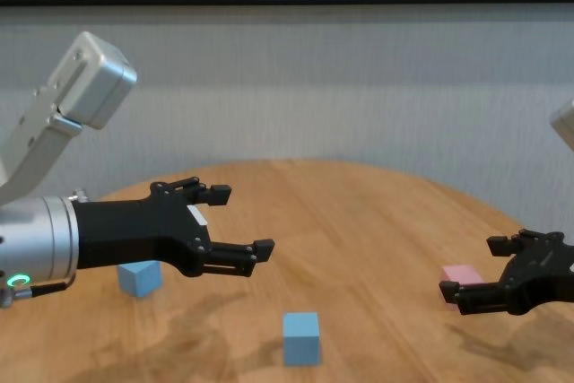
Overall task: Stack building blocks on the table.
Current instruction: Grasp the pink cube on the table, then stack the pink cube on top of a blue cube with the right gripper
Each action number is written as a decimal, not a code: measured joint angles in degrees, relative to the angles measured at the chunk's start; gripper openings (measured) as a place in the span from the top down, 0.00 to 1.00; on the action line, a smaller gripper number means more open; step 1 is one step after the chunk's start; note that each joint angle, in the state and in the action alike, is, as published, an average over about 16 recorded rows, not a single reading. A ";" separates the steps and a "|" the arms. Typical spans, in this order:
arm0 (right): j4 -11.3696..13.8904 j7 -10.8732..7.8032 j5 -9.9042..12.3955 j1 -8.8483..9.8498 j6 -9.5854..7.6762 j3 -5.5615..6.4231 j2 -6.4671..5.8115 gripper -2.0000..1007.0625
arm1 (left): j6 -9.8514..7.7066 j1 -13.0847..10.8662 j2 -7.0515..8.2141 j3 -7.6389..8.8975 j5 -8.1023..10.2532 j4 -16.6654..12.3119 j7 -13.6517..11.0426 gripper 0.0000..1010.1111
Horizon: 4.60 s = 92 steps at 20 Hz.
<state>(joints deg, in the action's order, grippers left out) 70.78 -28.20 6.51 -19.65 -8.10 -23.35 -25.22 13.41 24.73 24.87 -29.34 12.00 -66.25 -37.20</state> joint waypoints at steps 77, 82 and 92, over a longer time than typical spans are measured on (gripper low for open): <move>-2.99 1.44 -1.08 -1.12 -0.89 0.02 2.14 0.63 | 0.00 0.00 0.00 0.00 0.00 0.00 0.00 0.01; -1.74 1.62 -1.43 -0.90 -0.55 0.08 1.69 0.63 | 0.00 0.00 0.00 0.00 0.00 0.00 0.00 0.01; 1.45 -0.34 -2.48 -1.78 1.26 -1.33 1.21 0.63 | 0.00 0.00 0.00 0.00 0.00 0.00 0.00 0.01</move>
<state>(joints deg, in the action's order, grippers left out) 72.23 -28.54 4.03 -21.43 -6.84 -24.68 -24.01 13.41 24.73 24.87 -29.34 12.00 -66.25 -37.20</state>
